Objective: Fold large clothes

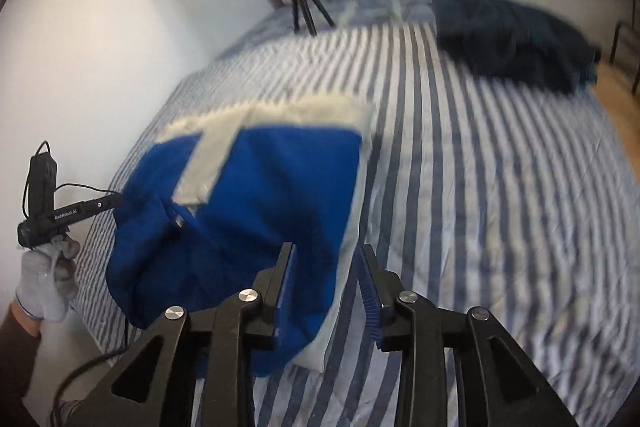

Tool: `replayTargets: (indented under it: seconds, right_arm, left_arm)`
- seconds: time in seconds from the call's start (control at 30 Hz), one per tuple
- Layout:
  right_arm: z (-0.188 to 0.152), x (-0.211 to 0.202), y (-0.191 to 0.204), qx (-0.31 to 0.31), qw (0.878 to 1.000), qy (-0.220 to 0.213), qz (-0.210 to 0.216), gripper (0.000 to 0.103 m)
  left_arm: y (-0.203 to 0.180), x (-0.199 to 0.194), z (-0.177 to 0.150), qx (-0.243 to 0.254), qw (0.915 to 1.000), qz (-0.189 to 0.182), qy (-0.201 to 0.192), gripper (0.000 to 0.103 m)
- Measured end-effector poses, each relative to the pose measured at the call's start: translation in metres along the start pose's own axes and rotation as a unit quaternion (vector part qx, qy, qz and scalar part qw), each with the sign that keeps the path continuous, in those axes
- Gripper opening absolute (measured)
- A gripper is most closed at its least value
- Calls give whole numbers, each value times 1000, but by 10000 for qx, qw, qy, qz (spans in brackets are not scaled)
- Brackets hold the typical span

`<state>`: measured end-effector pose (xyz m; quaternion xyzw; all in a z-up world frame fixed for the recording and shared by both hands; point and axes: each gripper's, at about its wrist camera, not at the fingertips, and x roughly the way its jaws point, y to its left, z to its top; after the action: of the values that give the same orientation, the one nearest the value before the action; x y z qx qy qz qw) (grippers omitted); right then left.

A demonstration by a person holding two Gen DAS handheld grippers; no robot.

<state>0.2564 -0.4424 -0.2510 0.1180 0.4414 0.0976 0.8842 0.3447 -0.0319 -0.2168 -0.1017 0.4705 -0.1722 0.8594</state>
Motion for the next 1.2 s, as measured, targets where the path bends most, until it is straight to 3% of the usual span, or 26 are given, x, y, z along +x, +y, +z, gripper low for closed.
replayTargets:
  seconds: [0.2, 0.27, 0.4, 0.63, 0.7, 0.77, 0.9, 1.0, 1.1, 1.2]
  right_arm:
    - [41, 11, 21, -331, 9983, -471, 115, 31]
    - [51, 28, 26, -336, 9986, -363, 206, 30]
    - [61, 74, 25, -505, 9987, 5, -40, 29]
    - [49, 113, 14, -332, 9985, 377, -212, 26]
    - [54, 106, 21, -479, 9970, 519, -327, 26]
    - [56, 85, 25, -515, 9975, 457, -174, 26]
    - [45, 23, 35, -595, 9972, -64, 450, 26]
    - [24, -5, 52, -795, 9919, -156, 983, 25]
    - [7, -5, 73, -1100, 9872, -26, 1156, 25]
    - [-4, 16, 91, -1387, 9847, 217, 1034, 25]
  left_arm:
    - [-33, 28, 31, 373, 9993, -76, -40, 19]
    - [-35, 43, 38, 452, 9990, 3, 11, 19]
    - [-33, 79, 36, 693, 9969, 335, 178, 19]
    - [-28, 103, 29, 786, 9956, 399, 327, 21]
    - [-30, 90, 33, 794, 9954, 404, 357, 21]
    - [-33, 69, 31, 791, 9963, 285, 162, 21]
    - [-45, 23, 8, 934, 9954, -157, -123, 21]
    - [-55, 8, -17, 1085, 9932, -405, -86, 21]
    - [-63, 11, -37, 1236, 9914, -432, 25, 21]
    - [-63, 25, -47, 1119, 9925, -436, 240, 21]
